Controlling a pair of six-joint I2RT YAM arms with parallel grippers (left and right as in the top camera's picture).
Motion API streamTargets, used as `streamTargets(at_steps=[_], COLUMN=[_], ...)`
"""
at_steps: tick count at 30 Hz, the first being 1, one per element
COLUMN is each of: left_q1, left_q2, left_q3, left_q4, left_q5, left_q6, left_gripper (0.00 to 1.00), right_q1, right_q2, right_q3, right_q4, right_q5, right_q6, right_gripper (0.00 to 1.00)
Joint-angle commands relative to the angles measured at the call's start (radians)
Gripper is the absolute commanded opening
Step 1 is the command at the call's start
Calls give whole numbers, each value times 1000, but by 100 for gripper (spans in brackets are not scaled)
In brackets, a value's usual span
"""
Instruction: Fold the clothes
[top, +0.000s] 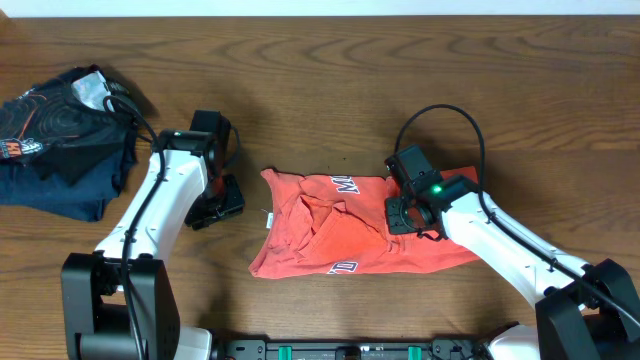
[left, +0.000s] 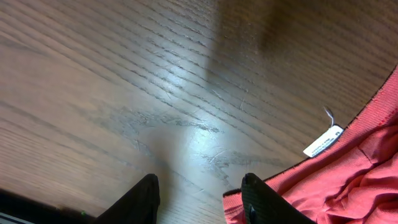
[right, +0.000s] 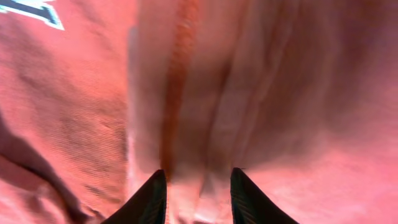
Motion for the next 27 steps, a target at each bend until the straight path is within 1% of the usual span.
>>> streamTargets(at_steps=[1, 3, 11, 16, 20, 22, 23, 27], left_q1=[2, 2, 2, 2, 2, 2, 2, 2], left_q2=[-10, -10, -10, -10, -10, -10, -10, -10], left_q3=[14, 14, 14, 14, 14, 14, 14, 14], left_q4=[-4, -4, -4, -4, -4, -4, -4, -4], left_q5=[-5, -5, -5, -5, -5, -5, -5, -5], left_q6=[2, 2, 2, 2, 2, 2, 2, 2], left_gripper=[45, 45, 45, 45, 45, 45, 45, 45], right_q1=[5, 6, 6, 10, 10, 10, 10, 10], right_q2=[8, 8, 8, 8, 8, 8, 8, -4], right_q3=[-8, -10, -13, -24, -48, -53, -53, -45], right_q4=[-23, -32, -28, -20, 0, -2, -5, -36], right_q5=[77, 90, 81, 81, 81, 79, 76, 29], right_q6=[40, 48, 49, 49, 67, 68, 68, 66], right_gripper=[31, 29, 31, 30, 19, 5, 1, 1])
